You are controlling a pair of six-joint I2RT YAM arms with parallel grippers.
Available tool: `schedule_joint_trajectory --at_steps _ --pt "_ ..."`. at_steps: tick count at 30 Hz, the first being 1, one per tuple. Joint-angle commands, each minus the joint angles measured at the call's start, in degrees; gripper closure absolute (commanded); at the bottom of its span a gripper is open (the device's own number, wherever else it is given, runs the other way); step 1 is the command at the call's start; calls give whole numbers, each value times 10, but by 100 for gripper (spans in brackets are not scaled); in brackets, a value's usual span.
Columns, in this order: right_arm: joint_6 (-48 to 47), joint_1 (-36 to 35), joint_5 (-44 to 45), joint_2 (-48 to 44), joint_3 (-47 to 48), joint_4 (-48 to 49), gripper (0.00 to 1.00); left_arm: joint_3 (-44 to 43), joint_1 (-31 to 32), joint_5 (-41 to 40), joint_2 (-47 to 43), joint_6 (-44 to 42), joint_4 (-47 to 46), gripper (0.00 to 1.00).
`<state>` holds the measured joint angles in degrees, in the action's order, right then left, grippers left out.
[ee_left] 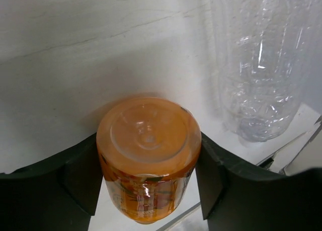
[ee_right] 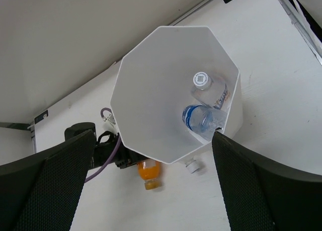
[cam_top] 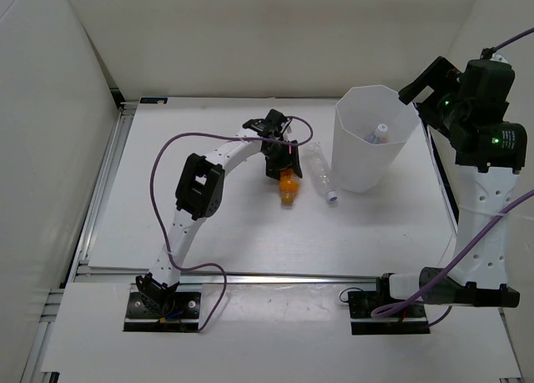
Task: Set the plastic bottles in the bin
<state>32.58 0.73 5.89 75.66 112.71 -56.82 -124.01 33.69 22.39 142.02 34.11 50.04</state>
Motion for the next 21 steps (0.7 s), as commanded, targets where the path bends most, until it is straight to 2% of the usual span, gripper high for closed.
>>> schedule_joint_trajectory --at_steps 1,5,9,14,18,21 --pt "-10 2 16 -16 -5 10 0 -8 -15 -8 -25 -9 22 31" --pt "-10 2 22 -21 -5 10 0 -22 -48 -58 -83 19 9 37" --pt "7 2 35 -26 -5 5 0 -95 -76 -70 -142 77 -48 41" --pt "21 2 47 -38 -16 -7 0 -213 -83 -46 -157 159 -178 41" --pt "49 2 59 -53 -21 -18 0 -243 -83 -14 -162 219 -309 41" --pt "60 2 52 -67 -21 -30 0 -243 -65 -30 -175 235 -382 35"
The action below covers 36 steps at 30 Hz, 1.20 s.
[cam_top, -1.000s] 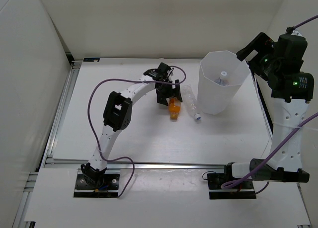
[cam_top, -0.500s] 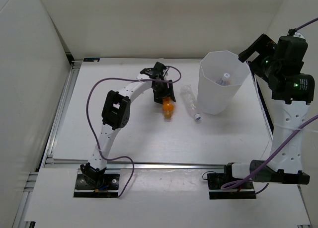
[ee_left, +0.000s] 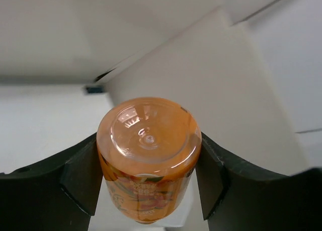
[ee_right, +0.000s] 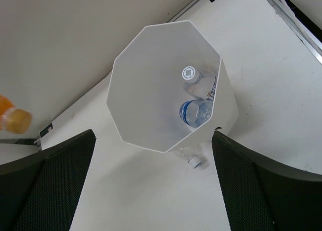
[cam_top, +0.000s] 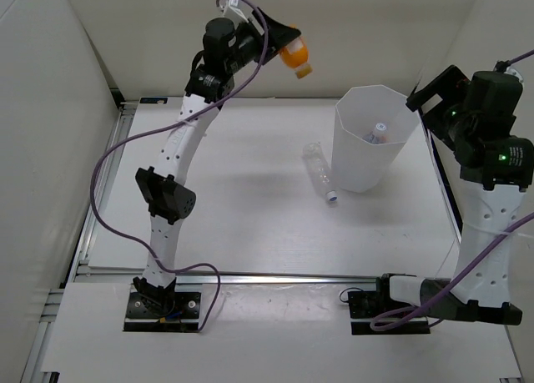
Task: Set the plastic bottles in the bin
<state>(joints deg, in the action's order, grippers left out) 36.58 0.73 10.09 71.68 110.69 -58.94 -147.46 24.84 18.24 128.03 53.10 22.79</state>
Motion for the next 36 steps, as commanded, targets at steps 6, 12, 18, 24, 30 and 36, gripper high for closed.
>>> schedule_joint_trajectory --at_steps 6,12,18,24,30,36 --pt "26 2 -2 -57 18 -27 0 -1 87 -8 -7 33 -190 34" --pt "8 2 -2 -99 50 -38 0 -1 136 -25 26 -15 -202 34" --pt "-4 2 5 -144 62 -67 0 5 154 -8 66 -23 -213 23" --pt "2 2 5 -162 62 -80 0 26 167 -2 61 -42 -200 0" --pt "13 2 0 -162 62 -74 0 132 134 1 -52 -91 -161 0" --pt "13 2 -11 -167 23 -62 0 398 30 -4 -215 -50 -109 0"
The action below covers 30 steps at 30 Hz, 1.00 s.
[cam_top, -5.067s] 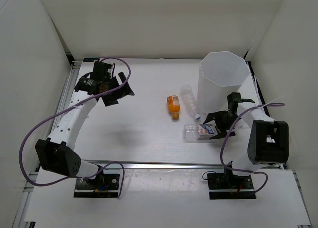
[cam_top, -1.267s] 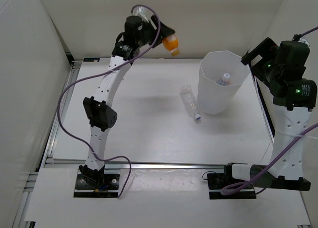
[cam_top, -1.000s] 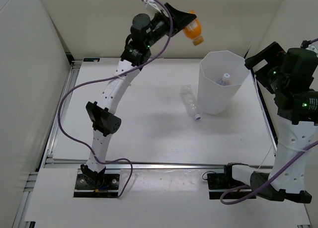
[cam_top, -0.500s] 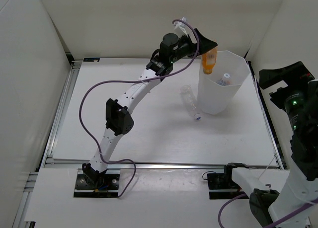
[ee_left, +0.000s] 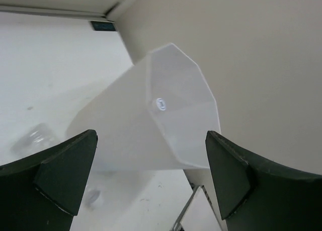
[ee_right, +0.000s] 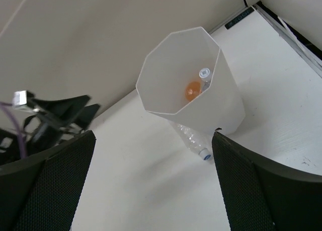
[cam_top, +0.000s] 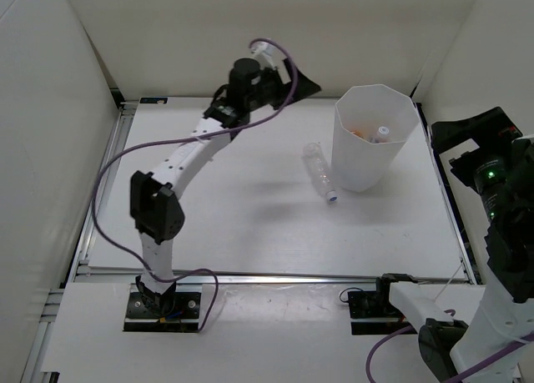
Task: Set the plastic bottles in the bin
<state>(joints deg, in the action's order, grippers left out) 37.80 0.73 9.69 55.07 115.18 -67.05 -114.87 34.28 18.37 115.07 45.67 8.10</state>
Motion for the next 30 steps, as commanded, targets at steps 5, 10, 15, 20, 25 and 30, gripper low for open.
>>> schedule_joint_trajectory --at_steps 5,10,15,20,25,30 --pt "7 2 -20 -13 -70 41 0 95 -120 140 -14 77 124 0" --pt "7 2 -41 -1 -75 47 0 49 -113 204 71 117 141 0" --pt "2 2 -46 10 -86 65 0 -85 -102 242 190 122 223 0" --pt "-4 2 -29 15 -99 70 0 -135 -89 192 218 98 288 0" --pt "-9 2 -24 21 -113 75 0 -176 -71 156 263 70 343 0" --pt "-14 2 -19 32 -113 81 0 -238 -55 149 312 90 349 0"
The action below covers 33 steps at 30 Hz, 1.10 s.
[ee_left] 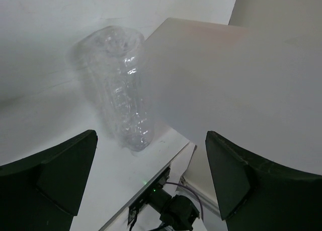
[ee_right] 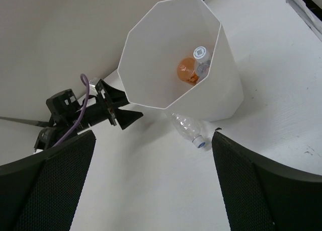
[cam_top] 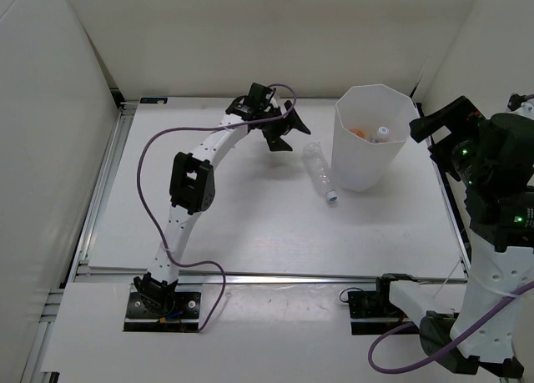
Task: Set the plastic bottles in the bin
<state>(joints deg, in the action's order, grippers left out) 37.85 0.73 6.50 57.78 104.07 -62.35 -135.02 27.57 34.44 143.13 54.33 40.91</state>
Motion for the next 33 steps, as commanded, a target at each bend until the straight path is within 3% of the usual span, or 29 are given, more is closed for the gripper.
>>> schedule_joint_trajectory --at_steps 1,33 --pt "-15 2 13 5 -2 34 0 -45 13 -5 39 3 21 0" --pt "-53 2 77 10 -7 23 0 -75 71 41 145 37 -35 3"
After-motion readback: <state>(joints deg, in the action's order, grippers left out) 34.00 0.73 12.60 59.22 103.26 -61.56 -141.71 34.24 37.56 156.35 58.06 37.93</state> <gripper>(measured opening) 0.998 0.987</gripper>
